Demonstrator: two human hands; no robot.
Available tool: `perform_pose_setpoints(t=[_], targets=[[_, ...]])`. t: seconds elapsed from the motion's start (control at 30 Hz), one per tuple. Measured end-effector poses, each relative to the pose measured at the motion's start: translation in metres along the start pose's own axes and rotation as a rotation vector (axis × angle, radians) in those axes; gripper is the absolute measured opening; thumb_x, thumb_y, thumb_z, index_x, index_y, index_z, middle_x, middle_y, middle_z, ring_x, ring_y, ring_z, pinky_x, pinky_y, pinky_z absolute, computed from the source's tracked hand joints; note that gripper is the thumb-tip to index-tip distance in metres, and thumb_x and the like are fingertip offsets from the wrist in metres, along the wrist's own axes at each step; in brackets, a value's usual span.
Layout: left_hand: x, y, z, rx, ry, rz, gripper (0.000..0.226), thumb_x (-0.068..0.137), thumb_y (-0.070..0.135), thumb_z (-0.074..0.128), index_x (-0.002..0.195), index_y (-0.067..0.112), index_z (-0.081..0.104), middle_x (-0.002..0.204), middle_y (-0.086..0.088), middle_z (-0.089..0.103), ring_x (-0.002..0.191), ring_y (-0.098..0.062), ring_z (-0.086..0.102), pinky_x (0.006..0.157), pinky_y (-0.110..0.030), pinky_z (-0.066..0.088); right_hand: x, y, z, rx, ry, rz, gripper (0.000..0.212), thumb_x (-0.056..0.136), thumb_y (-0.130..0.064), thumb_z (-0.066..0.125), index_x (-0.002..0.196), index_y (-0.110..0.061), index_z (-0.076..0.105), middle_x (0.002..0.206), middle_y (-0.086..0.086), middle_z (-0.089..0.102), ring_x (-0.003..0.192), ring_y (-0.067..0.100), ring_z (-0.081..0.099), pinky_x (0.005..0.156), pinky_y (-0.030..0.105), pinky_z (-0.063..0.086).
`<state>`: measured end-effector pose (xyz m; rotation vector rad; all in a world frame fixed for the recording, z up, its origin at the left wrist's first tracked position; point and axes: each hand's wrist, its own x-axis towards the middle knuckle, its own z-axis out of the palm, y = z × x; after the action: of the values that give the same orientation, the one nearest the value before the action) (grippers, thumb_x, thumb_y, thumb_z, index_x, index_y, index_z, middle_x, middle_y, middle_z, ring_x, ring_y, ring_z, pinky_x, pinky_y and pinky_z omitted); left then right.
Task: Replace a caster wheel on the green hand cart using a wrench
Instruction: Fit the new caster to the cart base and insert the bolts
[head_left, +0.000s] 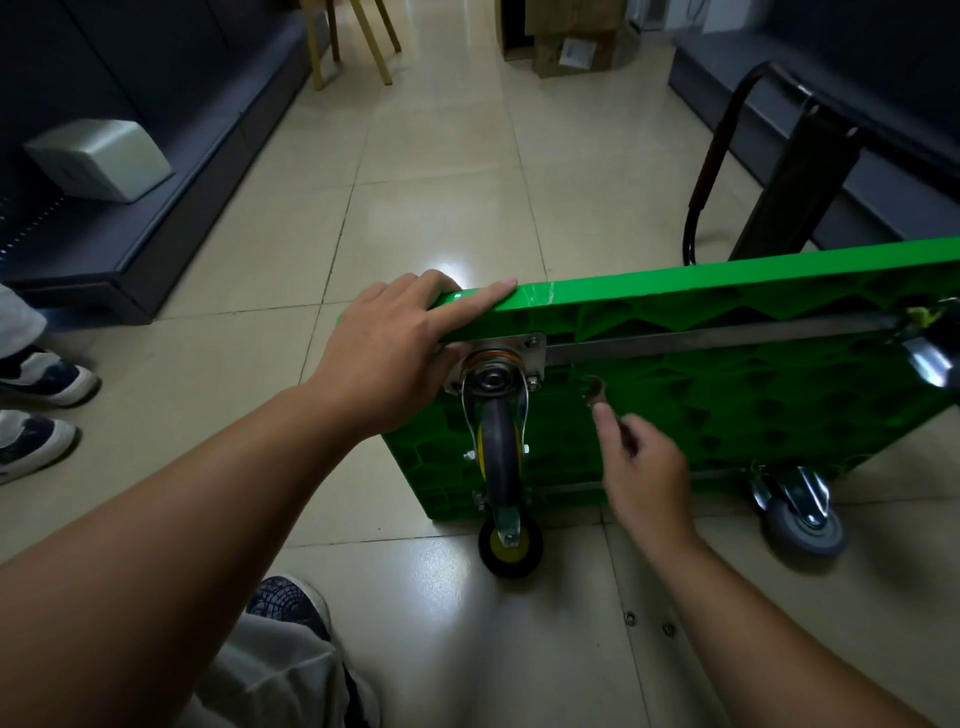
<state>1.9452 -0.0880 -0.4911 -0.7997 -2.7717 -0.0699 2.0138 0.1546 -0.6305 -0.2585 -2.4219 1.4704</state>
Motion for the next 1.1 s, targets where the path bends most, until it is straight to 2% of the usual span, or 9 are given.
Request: perform_pose_setpoints(t=[0.13, 0.4, 0.47, 0.53, 0.63, 0.7, 0.77, 0.93, 1.1], targets=[[0.001, -0.002, 0.002, -0.002, 0.005, -0.003, 0.072, 0.101, 0.030, 0.062, 0.161, 0.045, 0.025, 0.124, -0.007, 0.059, 0.101, -0.028, 0.055, 0.079, -0.037, 0.037, -0.020, 0.003, 0.036, 0.269, 0.001, 0.117, 0.047, 0.097, -0.055, 0.047, 0.060, -0.025, 0.038, 0.049, -0.012, 0.033, 0.045, 0.005, 0.030, 0.043, 0.018, 0.024], [-0.001, -0.001, 0.000, 0.023, 0.007, -0.005, 0.072, 0.100, 0.031, 0.059, 0.161, 0.045, 0.023, 0.125, -0.006, 0.059, 0.103, -0.026, 0.054, 0.079, -0.034, 0.032, -0.014, -0.012, 0.079, 0.369, 0.004, 0.167, 0.046, 0.101, -0.044, 0.048, 0.062, -0.023, 0.041, 0.047, -0.015, 0.037, 0.044, 0.002, 0.032, 0.042, 0.013, 0.025], [0.000, -0.001, 0.001, 0.027, 0.008, -0.007, 0.072, 0.101, 0.032, 0.059, 0.161, 0.045, 0.023, 0.126, -0.006, 0.058, 0.103, -0.026, 0.054, 0.079, -0.034, 0.032, -0.015, -0.012, 0.087, 0.397, -0.016, 0.208, 0.047, 0.097, -0.053, 0.045, 0.062, -0.021, 0.044, 0.049, -0.014, 0.039, 0.046, 0.002, 0.033, 0.044, 0.017, 0.027], [-0.001, -0.001, 0.000, 0.022, 0.011, -0.005, 0.071, 0.100, 0.032, 0.058, 0.161, 0.045, 0.024, 0.125, -0.006, 0.058, 0.103, -0.027, 0.054, 0.079, -0.034, 0.031, -0.017, -0.012, 0.092, 0.447, -0.054, 0.271, 0.050, 0.092, -0.058, 0.045, 0.065, -0.017, 0.049, 0.056, -0.006, 0.045, 0.054, 0.012, 0.043, 0.051, 0.025, 0.034], [0.000, 0.000, 0.000, 0.022, 0.011, -0.004, 0.070, 0.100, 0.031, 0.058, 0.160, 0.044, 0.025, 0.125, -0.007, 0.058, 0.104, -0.027, 0.054, 0.080, -0.034, 0.030, -0.015, -0.018, 0.096, 0.628, -0.119, 0.426, 0.047, 0.099, -0.049, 0.047, 0.076, -0.009, 0.057, 0.073, 0.015, 0.052, 0.070, 0.029, 0.052, 0.064, 0.040, 0.042], [0.000, 0.000, 0.000, 0.028, 0.011, -0.007, 0.070, 0.100, 0.032, 0.058, 0.161, 0.044, 0.024, 0.125, -0.008, 0.058, 0.104, -0.028, 0.054, 0.080, -0.034, 0.031, -0.012, -0.025, 0.097, 0.812, -0.191, 0.577, 0.042, 0.103, -0.042, 0.044, 0.089, -0.005, 0.059, 0.084, 0.019, 0.053, 0.082, 0.035, 0.053, 0.069, 0.039, 0.042], [0.000, 0.000, 0.000, 0.031, 0.011, -0.008, 0.070, 0.100, 0.031, 0.058, 0.161, 0.043, 0.024, 0.125, -0.008, 0.058, 0.103, -0.028, 0.054, 0.080, -0.035, 0.032, -0.009, -0.029, 0.098, 0.870, -0.265, 0.633, 0.042, 0.106, -0.039, 0.039, 0.096, -0.003, 0.059, 0.086, 0.017, 0.055, 0.084, 0.033, 0.055, 0.070, 0.035, 0.043], [-0.001, 0.001, 0.002, 0.044, 0.005, -0.011, 0.072, 0.100, 0.032, 0.058, 0.161, 0.044, 0.021, 0.126, -0.007, 0.058, 0.104, -0.027, 0.054, 0.081, -0.036, 0.036, -0.006, -0.024, 0.095, 0.830, -0.352, 0.585, 0.045, 0.110, -0.034, 0.028, 0.093, -0.006, 0.059, 0.077, 0.011, 0.060, 0.069, 0.021, 0.061, 0.058, 0.027, 0.049], [-0.001, 0.001, 0.002, 0.036, 0.008, -0.019, 0.074, 0.100, 0.029, 0.061, 0.161, 0.044, 0.023, 0.126, -0.007, 0.058, 0.104, -0.027, 0.054, 0.080, -0.036, 0.034, 0.000, -0.020, 0.093, 0.747, -0.485, 0.548, 0.038, 0.112, -0.024, 0.029, 0.097, -0.016, 0.063, 0.073, 0.004, 0.073, 0.063, 0.011, 0.073, 0.050, 0.023, 0.054]])
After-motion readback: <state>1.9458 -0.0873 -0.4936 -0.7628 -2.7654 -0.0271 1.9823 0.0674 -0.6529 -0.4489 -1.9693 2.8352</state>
